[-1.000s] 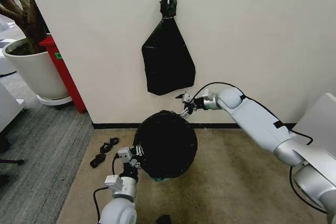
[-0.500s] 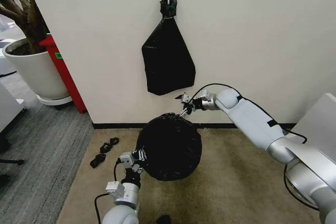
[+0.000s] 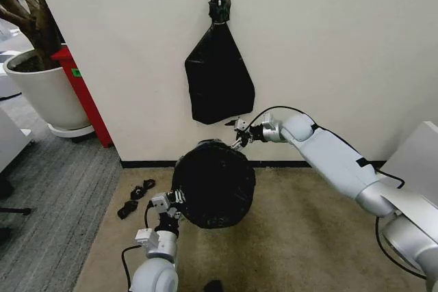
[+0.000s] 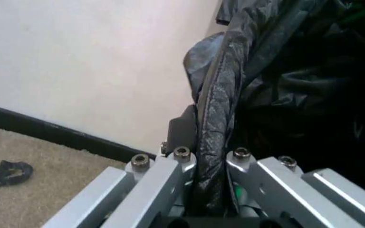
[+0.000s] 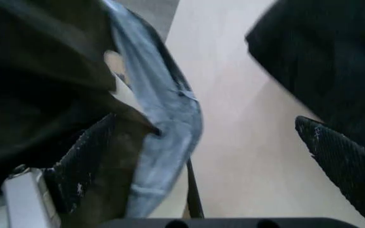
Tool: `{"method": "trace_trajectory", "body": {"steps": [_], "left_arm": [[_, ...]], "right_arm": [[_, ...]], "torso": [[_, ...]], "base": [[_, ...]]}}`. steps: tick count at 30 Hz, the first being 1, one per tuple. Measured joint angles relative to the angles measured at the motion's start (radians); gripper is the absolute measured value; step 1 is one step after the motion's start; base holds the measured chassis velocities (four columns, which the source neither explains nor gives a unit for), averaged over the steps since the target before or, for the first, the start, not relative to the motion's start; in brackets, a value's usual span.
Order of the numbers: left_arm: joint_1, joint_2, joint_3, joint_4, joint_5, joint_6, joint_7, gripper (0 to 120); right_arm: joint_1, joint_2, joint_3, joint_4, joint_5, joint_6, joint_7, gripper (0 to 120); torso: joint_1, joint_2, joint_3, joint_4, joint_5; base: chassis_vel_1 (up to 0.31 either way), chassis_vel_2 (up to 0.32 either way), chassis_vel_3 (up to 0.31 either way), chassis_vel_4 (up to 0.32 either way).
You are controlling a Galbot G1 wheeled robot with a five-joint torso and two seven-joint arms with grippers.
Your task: Place the garbage bag over the trash bin.
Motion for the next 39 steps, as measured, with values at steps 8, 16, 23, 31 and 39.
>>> {"method": "trace_trajectory", "body": {"steps": [8, 16, 23, 31, 39], "left_arm": [[-0.024, -0.009, 0.003, 0.052, -0.005, 0.001, -0.007, 1], [-0.040, -0.015, 0.000, 0.089, -0.062, 0.014, -0.043, 1], [-0.049, -0.031, -0.003, 0.056, -0.231, 0.073, -0.127, 1], [-0.044, -0.050, 0.001, -0.044, -0.410, 0.184, -0.234, 1], [0.009, -0.072, 0.020, -0.125, -0.486, 0.336, -0.363, 1]], "right_arm": [[-0.031, -0.020, 0.072, 0.085, 0.021, -0.008, 0.008, 100], [-0.106, -0.071, 0.171, 0.207, 0.084, -0.008, 0.061, 100], [-0.320, -0.174, 0.248, 0.486, 0.228, -0.091, 0.560, 100], [-0.585, -0.165, 0.345, 0.843, 0.328, -0.414, 1.242, 100], [-0.815, -0.110, 0.408, 1.037, 0.242, -0.458, 1.290, 100]], "torso": [[0.000, 0.000, 0.000, 0.0001, 0.0002], [0.000, 0.000, 0.000, 0.0001, 0.0001], [0.000, 0.000, 0.000, -0.0003, 0.0007], [0.000, 0.000, 0.000, 0.0001, -0.0004], [0.000, 0.000, 0.000, -0.0002, -0.0001]], "base": [[0.000, 0.000, 0.000, 0.000], [0.000, 0.000, 0.000, 0.000], [0.000, 0.000, 0.000, 0.000], [0.000, 0.000, 0.000, 0.000], [0.000, 0.000, 0.000, 0.000]]}}
